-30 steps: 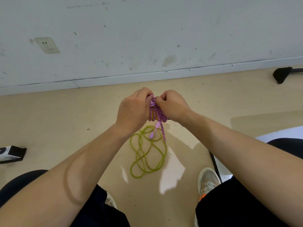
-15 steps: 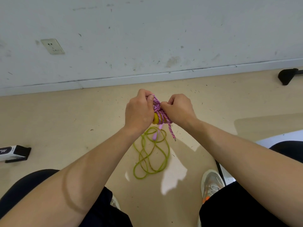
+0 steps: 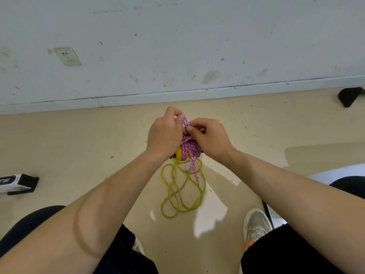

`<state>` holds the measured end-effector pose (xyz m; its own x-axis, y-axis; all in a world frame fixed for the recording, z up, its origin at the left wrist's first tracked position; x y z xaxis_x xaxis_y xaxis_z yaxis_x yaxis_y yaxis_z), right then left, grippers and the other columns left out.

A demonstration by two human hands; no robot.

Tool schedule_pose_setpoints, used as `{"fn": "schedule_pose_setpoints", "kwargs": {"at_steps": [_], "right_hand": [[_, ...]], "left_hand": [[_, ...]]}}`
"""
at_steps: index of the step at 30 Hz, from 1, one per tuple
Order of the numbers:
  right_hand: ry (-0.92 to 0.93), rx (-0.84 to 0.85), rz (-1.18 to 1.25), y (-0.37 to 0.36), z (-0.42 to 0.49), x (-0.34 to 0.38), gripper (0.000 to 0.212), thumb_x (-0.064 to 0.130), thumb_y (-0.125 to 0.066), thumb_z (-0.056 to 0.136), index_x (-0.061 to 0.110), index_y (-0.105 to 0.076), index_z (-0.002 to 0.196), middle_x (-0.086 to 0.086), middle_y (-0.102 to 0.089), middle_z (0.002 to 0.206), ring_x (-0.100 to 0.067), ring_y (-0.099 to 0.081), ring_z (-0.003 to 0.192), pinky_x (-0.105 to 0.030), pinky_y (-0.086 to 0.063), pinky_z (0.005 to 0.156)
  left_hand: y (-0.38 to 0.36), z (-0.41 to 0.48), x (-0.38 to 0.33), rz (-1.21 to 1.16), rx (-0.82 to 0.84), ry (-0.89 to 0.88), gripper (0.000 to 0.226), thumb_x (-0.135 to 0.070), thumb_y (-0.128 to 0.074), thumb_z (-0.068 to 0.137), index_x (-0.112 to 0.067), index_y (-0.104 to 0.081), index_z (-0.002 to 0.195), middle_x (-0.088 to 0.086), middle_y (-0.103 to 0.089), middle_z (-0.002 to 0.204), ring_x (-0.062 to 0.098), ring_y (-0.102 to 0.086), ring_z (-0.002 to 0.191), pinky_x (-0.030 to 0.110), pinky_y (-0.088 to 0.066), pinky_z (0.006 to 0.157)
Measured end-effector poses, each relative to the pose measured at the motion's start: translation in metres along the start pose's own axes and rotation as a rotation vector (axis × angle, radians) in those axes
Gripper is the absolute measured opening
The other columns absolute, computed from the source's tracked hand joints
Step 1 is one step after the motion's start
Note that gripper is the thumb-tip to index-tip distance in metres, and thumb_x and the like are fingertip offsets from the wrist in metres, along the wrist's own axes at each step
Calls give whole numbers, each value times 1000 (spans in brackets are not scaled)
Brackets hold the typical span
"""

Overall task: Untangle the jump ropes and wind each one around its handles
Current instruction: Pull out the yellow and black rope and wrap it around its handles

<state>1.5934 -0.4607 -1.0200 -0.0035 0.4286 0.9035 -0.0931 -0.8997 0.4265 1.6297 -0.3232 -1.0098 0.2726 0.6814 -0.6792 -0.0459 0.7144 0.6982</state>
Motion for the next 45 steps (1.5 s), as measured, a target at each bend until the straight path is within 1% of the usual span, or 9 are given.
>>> {"fn": "schedule_pose_setpoints", "kwargs": {"at_steps": [4, 9, 13, 17, 24, 30, 33, 38, 45], "right_hand": [[-94, -57, 70, 11, 5, 0, 13, 19, -67, 93, 22, -76, 84, 14, -70, 75, 5, -59, 61, -12, -43, 56], [-97, -74, 102, 17, 7, 6, 11, 22, -71, 91, 21, -78, 83, 16, -66, 61, 3, -56, 55, -14, -45, 56], [-94, -71, 110, 18, 8, 6, 8, 21, -72, 90, 18, -78, 84, 17, -60, 55, 2, -52, 52, -14, -42, 55], [-110, -108, 194, 20, 11, 3, 12, 16, -71, 90, 21, -76, 80, 14, -58, 57, -8, -53, 57, -25, -45, 62], [-89, -145, 273, 21, 12, 0, 12, 10, -67, 92, 12, -75, 84, -3, -71, 71, -10, -61, 62, -28, -48, 66], [-93, -170, 311, 19, 16, 1, 13, 9, -70, 91, 16, -72, 80, 4, -65, 66, -9, -57, 58, -25, -47, 60], [-125, -158, 378, 18, 18, 0, 8, 5, -71, 89, 10, -72, 82, 0, -66, 67, -12, -61, 61, -25, -50, 61], [-217, -178, 528, 16, 25, -2, 6, 7, -67, 93, 6, -71, 88, -14, -69, 76, -26, -66, 69, -49, -58, 77], [-228, -206, 566, 15, 74, 10, 7, 13, -67, 93, 11, -71, 88, -21, -70, 84, -41, -71, 85, -59, -56, 86]], "left_hand": [[-4, -1, -2, -192, 5, 95, 16, -35, -46, 101, -24, -58, 99, -10, -73, 73, 17, -69, 83, 45, -54, 82], [-7, -4, -7, -496, 108, 177, 11, -28, -60, 99, -18, -63, 96, 0, -71, 78, 17, -70, 77, 40, -58, 80], [-9, -8, -5, -491, 95, 186, 7, -21, -63, 97, -15, -60, 95, -3, -65, 73, 6, -62, 64, 25, -49, 65], [-14, -12, 3, -426, 15, 258, 11, -24, -54, 102, -21, -55, 91, -8, -69, 81, 5, -65, 75, 28, -48, 73], [-13, -12, 4, -392, -59, 352, 15, -27, -49, 103, -28, -50, 89, -9, -71, 80, 17, -69, 89, 46, -53, 88], [-6, -4, -3, -378, -9, 244, 10, -30, -64, 94, -30, -56, 88, -10, -71, 72, 11, -70, 80, 38, -54, 81], [-9, -5, -5, -538, 81, 266, 11, -22, -75, 87, -22, -64, 89, -6, -68, 75, 10, -67, 74, 32, -55, 77], [0, 0, 1, -546, 30, 348, 6, -20, -69, 93, -14, -68, 94, 1, -76, 85, 17, -73, 81, 40, -59, 83], [12, 52, 5, -511, -27, 391, 16, -26, -62, 98, -11, -61, 103, 4, -75, 92, 18, -72, 86, 45, -57, 88]]}}
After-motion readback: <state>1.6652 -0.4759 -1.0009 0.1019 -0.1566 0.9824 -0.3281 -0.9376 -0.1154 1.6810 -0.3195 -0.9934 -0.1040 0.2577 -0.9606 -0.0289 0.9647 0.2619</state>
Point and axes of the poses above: each hand's wrist, its own z-axis towards the middle knuckle, its own y-axis out of the back of the hand, x = y × z, the point moved 5 cm from there along z, towards the middle knuckle
